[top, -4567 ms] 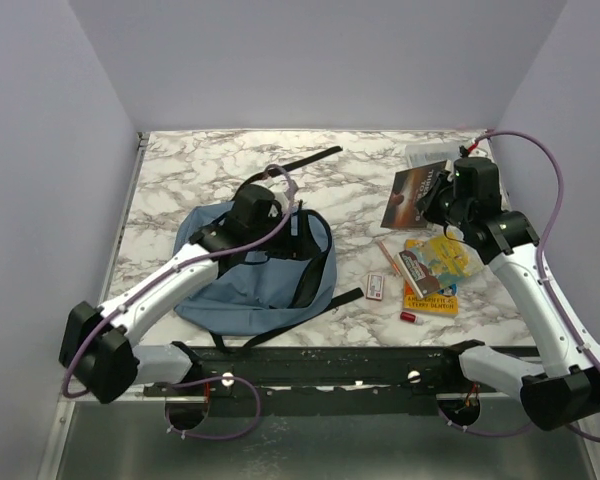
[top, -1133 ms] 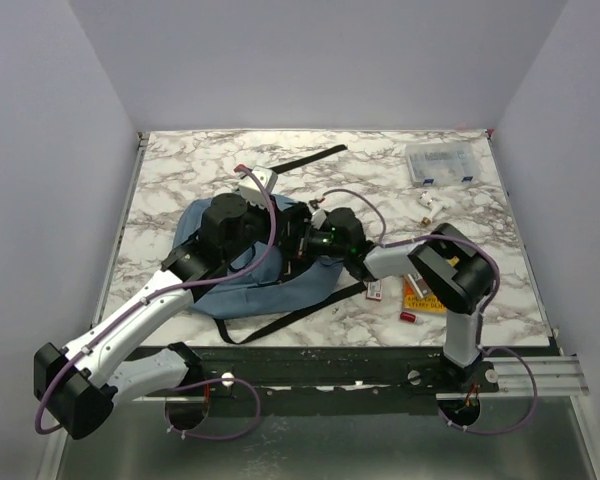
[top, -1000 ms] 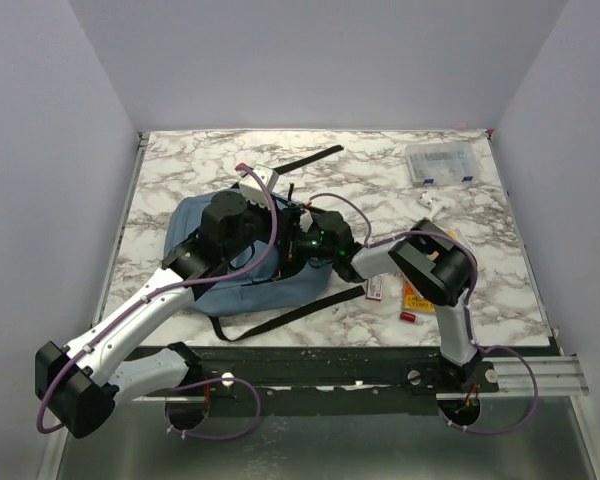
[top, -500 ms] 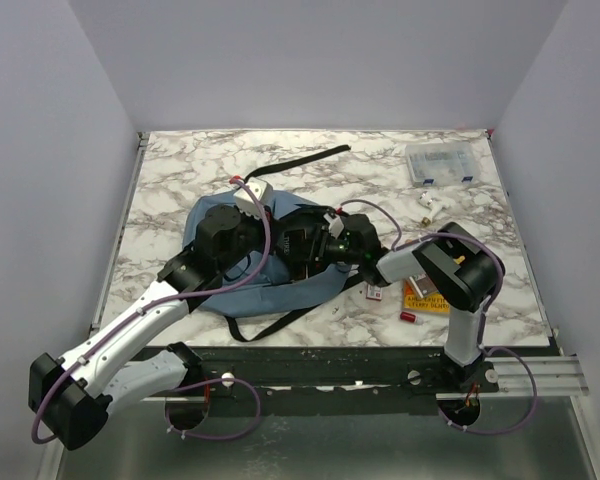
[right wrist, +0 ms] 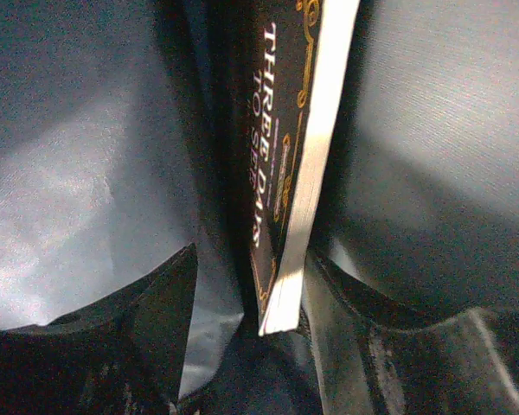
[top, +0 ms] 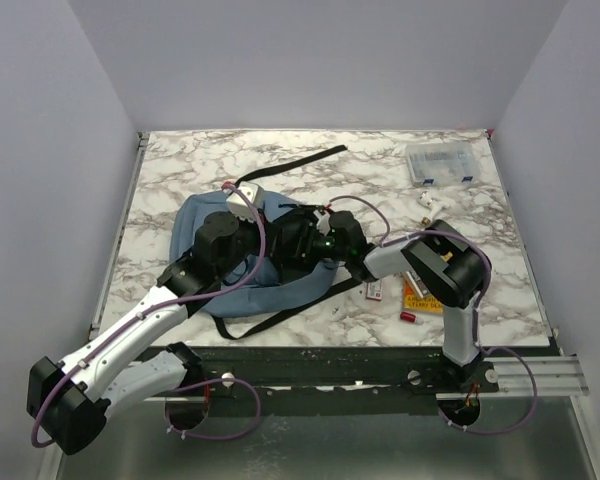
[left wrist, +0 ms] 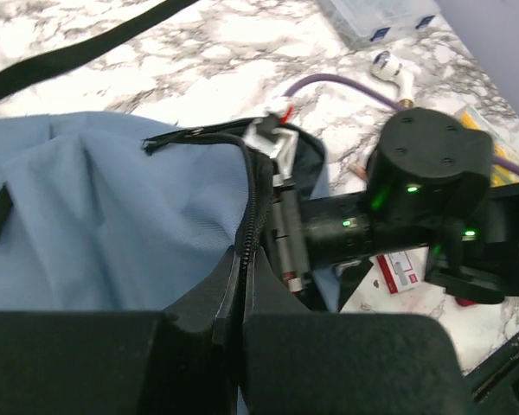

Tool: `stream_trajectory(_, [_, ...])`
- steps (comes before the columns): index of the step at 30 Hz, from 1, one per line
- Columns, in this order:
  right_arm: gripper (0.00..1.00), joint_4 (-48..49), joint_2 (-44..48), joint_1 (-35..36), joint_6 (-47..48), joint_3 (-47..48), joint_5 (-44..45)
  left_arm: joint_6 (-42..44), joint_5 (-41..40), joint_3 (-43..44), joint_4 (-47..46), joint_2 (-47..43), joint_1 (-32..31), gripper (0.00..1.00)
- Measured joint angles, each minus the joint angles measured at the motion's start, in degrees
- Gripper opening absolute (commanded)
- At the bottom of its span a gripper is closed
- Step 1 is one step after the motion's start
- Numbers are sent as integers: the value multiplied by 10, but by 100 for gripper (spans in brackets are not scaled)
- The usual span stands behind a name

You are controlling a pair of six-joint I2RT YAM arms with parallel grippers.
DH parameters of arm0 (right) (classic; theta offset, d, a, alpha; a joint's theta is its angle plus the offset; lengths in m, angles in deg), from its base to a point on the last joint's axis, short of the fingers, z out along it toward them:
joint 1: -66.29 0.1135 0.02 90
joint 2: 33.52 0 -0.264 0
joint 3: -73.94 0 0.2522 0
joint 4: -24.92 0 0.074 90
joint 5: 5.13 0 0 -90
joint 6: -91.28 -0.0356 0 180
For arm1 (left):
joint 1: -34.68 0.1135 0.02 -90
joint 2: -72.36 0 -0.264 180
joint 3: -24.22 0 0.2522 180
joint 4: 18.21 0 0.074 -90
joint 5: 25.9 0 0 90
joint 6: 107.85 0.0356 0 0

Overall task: Pack the student bag
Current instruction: Place the book in the student bag.

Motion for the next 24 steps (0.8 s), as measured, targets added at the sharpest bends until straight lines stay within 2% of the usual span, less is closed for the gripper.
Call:
stream_trajectory(2, [68,-11,18,-12,12,-29,4,-12,-14,-16,0,-7,2,0])
stream_trajectory(5, [68,-36,51,-22,35,-60,17,-28,-28,-27,-1,-8,5,0])
stream_trajectory(6, [66,-41,62,-25,41,-67,19,-30,-29,-28,-1,-8,5,0])
stream_trajectory(9, [50,-53,81,-30,59,-71,23,-36,-34,-32,-5,-9,6,0])
stream_trajectory(13, [45,-61,74,-30,69,-60,26,-40,-37,-41,-10,-13,6,0])
stream_trajectory(21, [48,-76,-37,-9,66,75,34,-64,-40,-63,-14,-32,7,0])
stream_trajectory(24, [51,-83,-29,-4,63,78,35,-77,-51,-63,-13,-34,8,0])
